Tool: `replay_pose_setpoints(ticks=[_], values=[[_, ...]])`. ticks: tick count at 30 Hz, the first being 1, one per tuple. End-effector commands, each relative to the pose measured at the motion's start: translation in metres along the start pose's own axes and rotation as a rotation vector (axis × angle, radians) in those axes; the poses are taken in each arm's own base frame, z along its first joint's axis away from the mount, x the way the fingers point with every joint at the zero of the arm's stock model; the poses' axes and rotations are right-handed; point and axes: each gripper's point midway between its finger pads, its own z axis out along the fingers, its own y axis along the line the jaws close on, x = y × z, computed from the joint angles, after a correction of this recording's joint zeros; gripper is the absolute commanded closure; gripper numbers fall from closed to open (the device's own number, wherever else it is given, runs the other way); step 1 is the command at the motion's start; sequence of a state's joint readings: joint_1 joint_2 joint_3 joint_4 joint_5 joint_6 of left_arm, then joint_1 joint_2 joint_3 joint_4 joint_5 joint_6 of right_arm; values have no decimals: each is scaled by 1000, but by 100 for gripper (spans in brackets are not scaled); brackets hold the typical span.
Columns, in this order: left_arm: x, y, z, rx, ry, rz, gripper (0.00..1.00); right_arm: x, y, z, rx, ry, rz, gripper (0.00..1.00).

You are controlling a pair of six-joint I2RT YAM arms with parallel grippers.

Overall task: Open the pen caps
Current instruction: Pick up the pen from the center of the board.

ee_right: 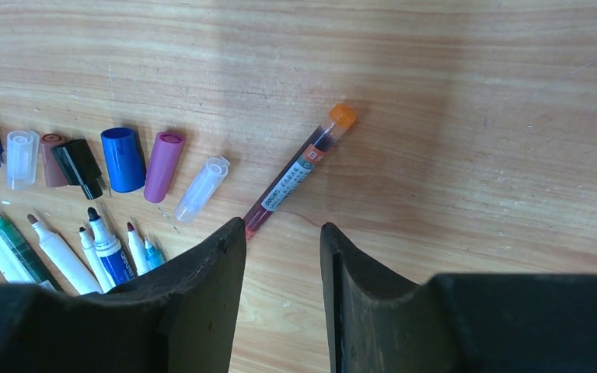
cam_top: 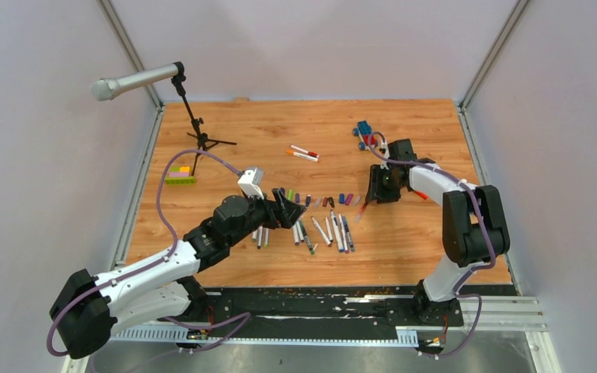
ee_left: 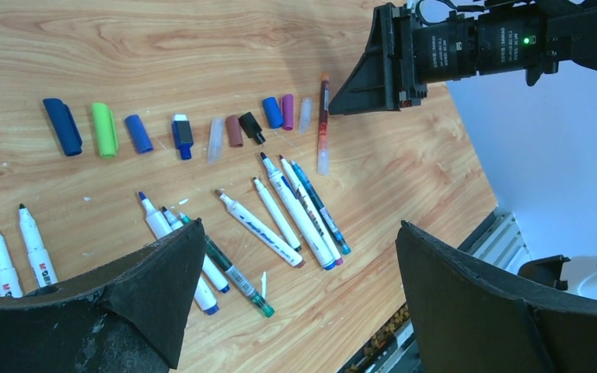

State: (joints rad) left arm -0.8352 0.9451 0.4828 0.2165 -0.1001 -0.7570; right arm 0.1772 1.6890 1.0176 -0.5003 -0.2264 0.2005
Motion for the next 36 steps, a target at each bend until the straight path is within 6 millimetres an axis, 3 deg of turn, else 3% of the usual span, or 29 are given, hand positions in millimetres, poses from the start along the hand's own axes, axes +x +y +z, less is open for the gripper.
replay_pose_setpoints(ticks=[1,17,25,36], values=[[-5,5,-1,-13,-27,18,2,-10,3,1,10,-8,25,59],[-2,7,-3,-10,-28,7,2,-14,4,9,96,-14,-37,59],[-2,8,-5,-9,-35,1,2,-6,-15,14,213,13,-138,64],[-3,7,-9,-2,-43,-4,2,-4,-45,-1,328,-13,-260,76]])
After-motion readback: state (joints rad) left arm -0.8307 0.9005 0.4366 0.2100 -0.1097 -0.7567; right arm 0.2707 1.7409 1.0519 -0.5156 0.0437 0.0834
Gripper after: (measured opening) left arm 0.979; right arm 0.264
